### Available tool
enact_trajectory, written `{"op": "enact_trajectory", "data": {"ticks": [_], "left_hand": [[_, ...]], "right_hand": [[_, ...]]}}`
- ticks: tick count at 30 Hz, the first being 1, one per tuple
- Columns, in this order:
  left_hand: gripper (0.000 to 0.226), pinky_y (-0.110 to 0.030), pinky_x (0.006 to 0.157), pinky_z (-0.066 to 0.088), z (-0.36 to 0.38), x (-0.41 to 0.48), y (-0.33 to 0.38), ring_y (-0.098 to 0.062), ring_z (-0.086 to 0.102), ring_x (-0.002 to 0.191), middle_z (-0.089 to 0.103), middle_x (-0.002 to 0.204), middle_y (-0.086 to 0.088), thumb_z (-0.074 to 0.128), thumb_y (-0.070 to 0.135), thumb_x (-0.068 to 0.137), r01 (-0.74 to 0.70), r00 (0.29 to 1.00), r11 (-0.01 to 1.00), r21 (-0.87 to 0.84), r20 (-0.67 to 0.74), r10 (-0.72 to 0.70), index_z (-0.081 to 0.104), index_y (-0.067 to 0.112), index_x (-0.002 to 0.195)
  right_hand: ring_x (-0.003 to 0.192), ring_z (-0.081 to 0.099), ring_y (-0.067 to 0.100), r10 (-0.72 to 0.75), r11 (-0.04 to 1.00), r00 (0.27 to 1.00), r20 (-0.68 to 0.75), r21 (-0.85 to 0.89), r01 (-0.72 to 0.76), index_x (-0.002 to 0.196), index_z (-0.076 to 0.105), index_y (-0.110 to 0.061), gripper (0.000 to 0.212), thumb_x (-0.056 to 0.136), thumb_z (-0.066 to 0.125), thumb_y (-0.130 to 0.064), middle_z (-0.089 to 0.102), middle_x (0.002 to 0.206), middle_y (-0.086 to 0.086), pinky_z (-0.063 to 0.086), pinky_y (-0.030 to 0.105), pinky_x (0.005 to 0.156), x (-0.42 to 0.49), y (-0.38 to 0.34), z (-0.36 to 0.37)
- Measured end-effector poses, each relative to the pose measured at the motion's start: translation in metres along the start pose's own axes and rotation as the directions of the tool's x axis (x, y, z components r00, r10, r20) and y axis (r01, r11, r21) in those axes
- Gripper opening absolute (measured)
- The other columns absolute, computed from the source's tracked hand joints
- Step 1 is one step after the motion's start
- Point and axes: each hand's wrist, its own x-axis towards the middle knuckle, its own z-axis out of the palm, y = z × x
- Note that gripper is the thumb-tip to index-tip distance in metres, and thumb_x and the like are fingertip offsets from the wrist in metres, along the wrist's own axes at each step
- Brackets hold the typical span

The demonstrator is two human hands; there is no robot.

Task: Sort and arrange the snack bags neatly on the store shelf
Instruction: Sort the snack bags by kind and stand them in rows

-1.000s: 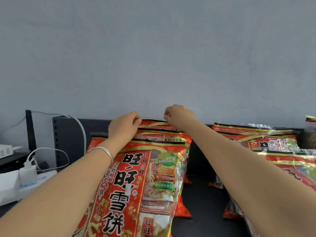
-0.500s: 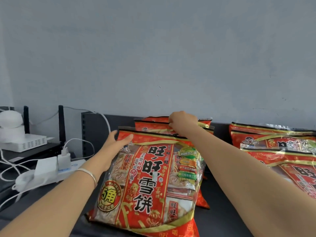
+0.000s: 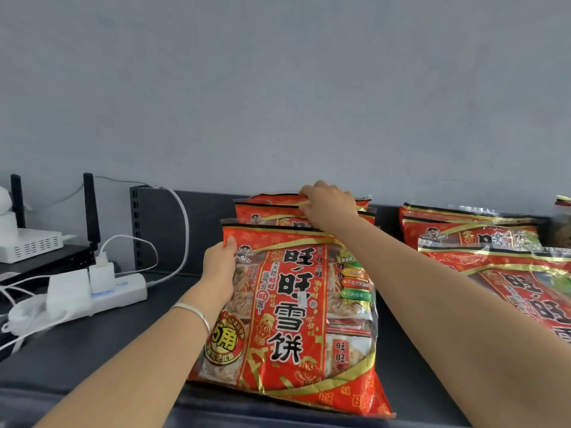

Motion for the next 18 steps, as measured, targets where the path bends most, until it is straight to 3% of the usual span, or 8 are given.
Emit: {"op": "enact_trajectory", "data": {"ticks": [4, 6, 8, 10, 12, 15, 18], "left_hand": [[0.033, -0.041, 0.077, 0.052, 0.007, -0.003, -0.005, -0.028, 0.063, 0.075, 0.065, 0.088, -0.016, 0.039, 0.033, 0.1, -0.046, 0.998, 0.997, -0.057, -0.05, 0.043, 0.053, 0.009, 0.082], [0.031, -0.047, 0.086, 0.051, 0.004, -0.002, -0.006, -0.026, 0.064, 0.09, 0.064, 0.108, -0.014, 0.041, 0.036, 0.098, -0.079, 0.996, 0.996, -0.052, -0.033, 0.078, 0.055, 0.01, 0.106], [0.052, -0.055, 0.096, 0.044, 0.001, 0.001, -0.004, -0.029, 0.054, 0.117, 0.046, 0.139, -0.011, 0.046, 0.042, 0.094, -0.164, 0.983, 0.981, 0.108, -0.069, 0.172, 0.033, 0.026, 0.141], [0.064, -0.059, 0.104, 0.032, 0.001, -0.004, 0.005, -0.031, 0.04, 0.131, 0.032, 0.149, -0.009, 0.05, 0.043, 0.092, -0.27, 0.917, 0.834, 0.481, -0.135, 0.375, 0.02, 0.028, 0.147], [0.055, -0.056, 0.106, 0.03, 0.005, -0.013, 0.015, -0.027, 0.039, 0.131, 0.039, 0.143, -0.007, 0.05, 0.042, 0.092, -0.348, 0.793, 0.563, 0.749, -0.085, 0.604, 0.033, 0.024, 0.142], [0.035, -0.049, 0.104, 0.034, 0.018, -0.026, 0.027, -0.022, 0.045, 0.124, 0.053, 0.13, -0.002, 0.045, 0.04, 0.094, -0.475, 0.678, 0.299, 0.828, 0.127, 0.724, 0.054, 0.023, 0.125], [0.03, -0.042, 0.099, 0.038, 0.042, -0.044, 0.033, -0.017, 0.053, 0.113, 0.06, 0.12, 0.004, 0.041, 0.037, 0.097, -0.597, 0.639, 0.2, 0.777, 0.309, 0.704, 0.06, 0.024, 0.115]], "right_hand": [[0.107, 0.058, 0.028, 0.027, 0.998, 0.998, 0.058, 0.059, -0.031, 0.128, 0.054, -0.02, 0.037, 0.102, 0.034, -0.036, 0.059, 0.123, 0.006, 0.046, 0.046, 0.092, -0.009, 0.002, 0.0], [0.106, 0.059, 0.027, 0.041, 0.996, 0.998, 0.039, 0.074, -0.044, 0.128, 0.054, -0.02, 0.038, 0.103, 0.033, -0.038, 0.06, 0.12, 0.006, 0.047, 0.045, 0.09, -0.013, 0.002, 0.0], [0.109, 0.057, 0.027, 0.039, 0.997, 0.999, 0.024, 0.06, -0.04, 0.13, 0.052, -0.02, 0.039, 0.102, 0.032, -0.04, 0.058, 0.122, 0.006, 0.044, 0.044, 0.091, -0.015, 0.001, -0.002], [0.114, 0.055, 0.028, 0.029, 0.999, 0.999, 0.017, 0.045, -0.03, 0.132, 0.051, -0.021, 0.04, 0.102, 0.032, -0.041, 0.057, 0.125, 0.006, 0.042, 0.044, 0.093, -0.018, 0.001, -0.006], [0.117, 0.053, 0.028, 0.023, 0.999, 1.0, 0.004, 0.042, -0.023, 0.133, 0.05, -0.021, 0.042, 0.102, 0.032, -0.042, 0.056, 0.128, 0.006, 0.042, 0.044, 0.094, -0.022, 0.004, -0.01], [0.119, 0.052, 0.029, -0.001, 1.0, 1.0, -0.029, 0.02, 0.002, 0.134, 0.05, -0.021, 0.044, 0.102, 0.032, -0.043, 0.055, 0.129, 0.006, 0.041, 0.046, 0.096, -0.033, 0.013, -0.016], [0.118, 0.051, 0.029, -0.019, 0.999, 0.998, -0.058, 0.026, 0.021, 0.13, 0.054, -0.02, 0.043, 0.101, 0.032, -0.042, 0.055, 0.128, 0.006, 0.041, 0.047, 0.096, -0.046, 0.03, -0.024]]}}
